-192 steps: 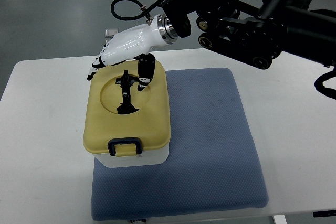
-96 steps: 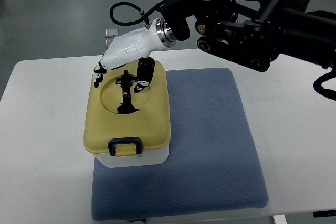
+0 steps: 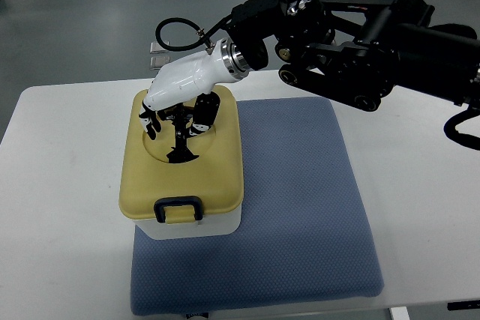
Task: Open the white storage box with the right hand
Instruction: 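Lower the right hand and close its fingers around the black lid handle, then lift the yellow lid up off the box with the right hand, then carry the lid beside the box and lower it onto the mat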
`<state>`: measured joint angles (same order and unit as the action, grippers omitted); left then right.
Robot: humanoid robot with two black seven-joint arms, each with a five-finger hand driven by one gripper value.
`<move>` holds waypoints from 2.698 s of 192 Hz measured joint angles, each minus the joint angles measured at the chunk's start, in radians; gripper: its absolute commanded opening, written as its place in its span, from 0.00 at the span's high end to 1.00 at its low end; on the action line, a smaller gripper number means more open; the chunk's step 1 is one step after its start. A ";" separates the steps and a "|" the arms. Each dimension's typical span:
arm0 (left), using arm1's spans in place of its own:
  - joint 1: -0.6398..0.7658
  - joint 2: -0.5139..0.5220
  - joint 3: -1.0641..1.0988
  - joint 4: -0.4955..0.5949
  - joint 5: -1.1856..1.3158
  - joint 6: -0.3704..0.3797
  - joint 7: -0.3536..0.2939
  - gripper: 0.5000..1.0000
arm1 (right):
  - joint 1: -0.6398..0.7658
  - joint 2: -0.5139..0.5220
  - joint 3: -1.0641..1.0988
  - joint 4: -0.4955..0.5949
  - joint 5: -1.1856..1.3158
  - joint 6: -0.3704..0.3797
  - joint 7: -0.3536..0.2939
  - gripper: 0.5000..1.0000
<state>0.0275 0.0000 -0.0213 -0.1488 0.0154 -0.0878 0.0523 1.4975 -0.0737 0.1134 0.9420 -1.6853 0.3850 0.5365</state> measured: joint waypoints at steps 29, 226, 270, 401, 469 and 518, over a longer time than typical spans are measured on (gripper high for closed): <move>0.000 0.000 0.000 0.000 0.000 0.000 0.000 0.00 | -0.002 0.000 0.000 0.000 -0.001 -0.013 0.002 0.78; 0.000 0.000 0.000 0.000 0.000 0.000 0.000 0.00 | 0.030 -0.022 0.016 0.007 -0.021 -0.099 0.074 1.00; 0.000 0.000 0.000 0.000 0.000 0.000 0.000 0.00 | 0.065 -0.080 0.057 0.010 -0.016 -0.146 0.075 1.00; 0.000 0.000 0.000 0.000 0.000 0.000 0.000 0.00 | 0.118 -0.347 0.068 0.007 -0.004 -0.183 0.074 1.00; 0.000 0.000 0.000 0.000 0.000 0.000 0.000 0.00 | -0.014 -0.487 0.056 0.007 -0.009 -0.236 0.074 1.00; 0.000 0.000 0.000 0.000 0.000 0.000 0.000 0.00 | -0.122 -0.548 0.047 0.002 -0.018 -0.348 0.074 1.00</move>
<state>0.0276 0.0000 -0.0209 -0.1488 0.0155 -0.0881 0.0522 1.3760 -0.6220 0.1600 0.9442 -1.7029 0.0371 0.6108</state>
